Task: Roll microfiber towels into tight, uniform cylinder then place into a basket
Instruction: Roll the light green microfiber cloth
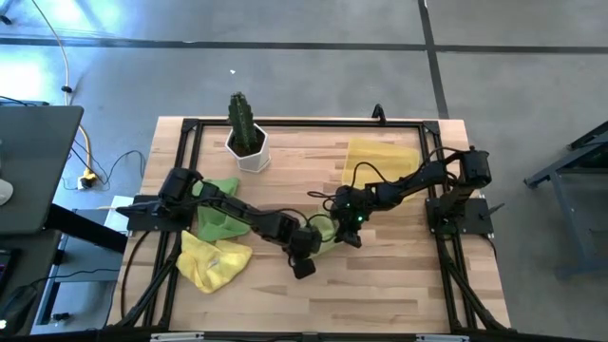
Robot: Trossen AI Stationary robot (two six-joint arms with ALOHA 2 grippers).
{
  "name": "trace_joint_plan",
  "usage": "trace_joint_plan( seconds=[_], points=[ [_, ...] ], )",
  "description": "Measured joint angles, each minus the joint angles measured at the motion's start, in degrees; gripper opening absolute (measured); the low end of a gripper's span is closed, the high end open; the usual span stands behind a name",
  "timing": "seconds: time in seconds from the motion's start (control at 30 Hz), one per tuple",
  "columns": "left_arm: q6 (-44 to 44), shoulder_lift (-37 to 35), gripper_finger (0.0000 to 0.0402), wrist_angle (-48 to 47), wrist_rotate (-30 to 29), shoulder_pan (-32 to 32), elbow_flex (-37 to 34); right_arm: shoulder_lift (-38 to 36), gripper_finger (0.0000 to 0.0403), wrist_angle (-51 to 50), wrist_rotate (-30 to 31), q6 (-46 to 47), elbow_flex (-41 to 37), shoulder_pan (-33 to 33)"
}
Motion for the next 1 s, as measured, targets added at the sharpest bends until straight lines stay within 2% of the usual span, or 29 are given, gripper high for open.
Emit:
trace_joint_plan(
  seconds=[0.2,0.4,0.5,0.63,0.8,1.0],
  points=[
    [-9.19,-3.66,0.0004,12.52,-2.79,-1.79,-8.82,0.04,0.0041,0.88,0.07,-1.49,-0.04,0.02],
    [-21.65,-4.17,0.0004,22.71,-1.21,-1.89,-14.70,0.04,0.0042,2.21,0.55,-3.85,-0.07,0.64],
    [-22.17,-4.29,0.0004,25.32,-0.11,-2.00,-16.51,0.04,0.0045,3.16,0.77,-9.00,-0.09,1.21],
    [-16.72,-4.42,0.0006,25.19,1.02,-2.00,-17.13,-1.60,0.0068,2.32,0.87,-20.09,-0.09,1.22],
    [-7.79,-4.52,0.0008,25.10,2.58,-1.86,-18.16,-6.64,0.0116,0.35,1.41,-34.55,-0.09,2.25],
    [10.76,-4.43,0.0009,23.43,3.18,-0.98,-18.19,-7.89,0.0167,0.45,3.33,-52.27,-0.11,7.99]
  ],
)
